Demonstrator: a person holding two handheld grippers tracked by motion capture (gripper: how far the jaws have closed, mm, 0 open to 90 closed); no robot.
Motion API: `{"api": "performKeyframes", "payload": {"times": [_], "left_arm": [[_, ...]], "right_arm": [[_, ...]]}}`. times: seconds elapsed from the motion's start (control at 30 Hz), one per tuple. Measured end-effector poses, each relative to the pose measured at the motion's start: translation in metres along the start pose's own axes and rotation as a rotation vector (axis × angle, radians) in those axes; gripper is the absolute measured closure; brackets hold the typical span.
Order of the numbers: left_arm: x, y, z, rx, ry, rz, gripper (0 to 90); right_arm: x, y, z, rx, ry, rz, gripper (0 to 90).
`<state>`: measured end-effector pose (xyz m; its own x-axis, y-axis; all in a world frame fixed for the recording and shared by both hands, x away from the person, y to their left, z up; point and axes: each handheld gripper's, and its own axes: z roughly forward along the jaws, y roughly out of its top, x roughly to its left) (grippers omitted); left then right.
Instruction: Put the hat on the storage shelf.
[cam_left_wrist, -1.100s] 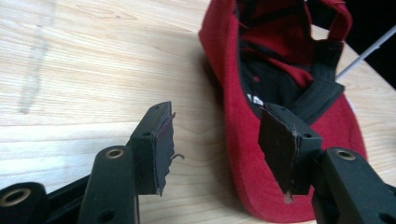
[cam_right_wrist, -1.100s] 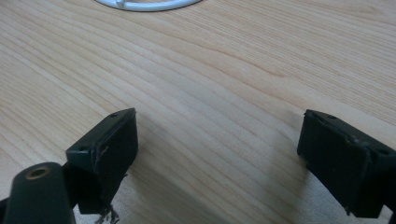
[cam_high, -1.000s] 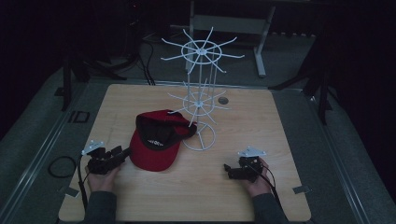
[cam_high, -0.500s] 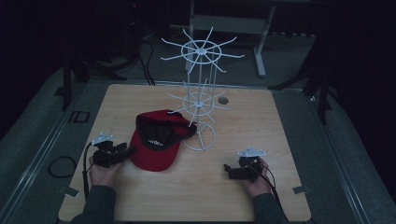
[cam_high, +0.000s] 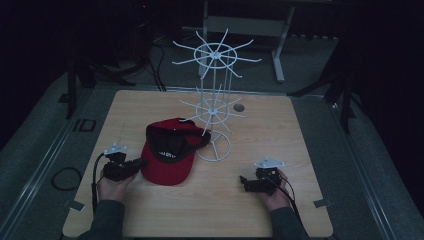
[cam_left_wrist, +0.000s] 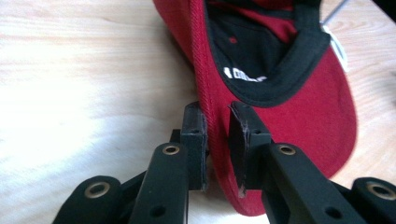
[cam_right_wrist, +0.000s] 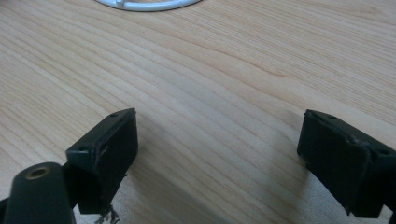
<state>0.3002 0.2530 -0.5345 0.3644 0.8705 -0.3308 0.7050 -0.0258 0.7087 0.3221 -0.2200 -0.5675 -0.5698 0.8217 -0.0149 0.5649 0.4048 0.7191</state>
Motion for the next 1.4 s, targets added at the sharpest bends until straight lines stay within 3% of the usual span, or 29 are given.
{"api": "performKeyframes", "payload": {"times": [0.17,0.27,0.4,0.57,0.87,1.07,1.23,1.4], "left_arm": [[-0.009,-0.009,0.005,0.049,-0.078,0.004,74.4],[-0.015,-0.011,0.013,0.079,-0.11,0.02,71.4],[-0.021,-0.01,0.025,0.106,-0.172,0.01,65.1],[-0.026,-0.01,0.039,0.121,-0.209,-0.006,61.0],[-0.035,-0.01,0.055,0.162,-0.21,0.019,60.5],[-0.037,-0.008,0.052,0.143,-0.287,0.001,73.3],[-0.041,-0.008,0.047,0.128,-0.265,0.014,77.0],[-0.04,-0.006,0.038,0.072,-0.246,0.0,82.6]], "right_arm": [[0.0,0.0,0.0,0.0,0.0,0.0,12.1],[0.0,0.0,0.0,0.0,0.0,0.0,12.1],[0.0,0.0,0.0,0.0,0.0,0.001,12.1],[0.0,0.0,0.0,0.0,0.0,0.001,12.1],[0.0,0.0,0.0,0.0,0.0,0.001,12.1],[0.0,0.0,0.0,0.0,0.0,0.0,12.1],[0.0,0.0,0.0,0.0,0.0,0.0,12.1],[0.0,0.0,0.0,0.0,0.0,0.001,12.1]]}}
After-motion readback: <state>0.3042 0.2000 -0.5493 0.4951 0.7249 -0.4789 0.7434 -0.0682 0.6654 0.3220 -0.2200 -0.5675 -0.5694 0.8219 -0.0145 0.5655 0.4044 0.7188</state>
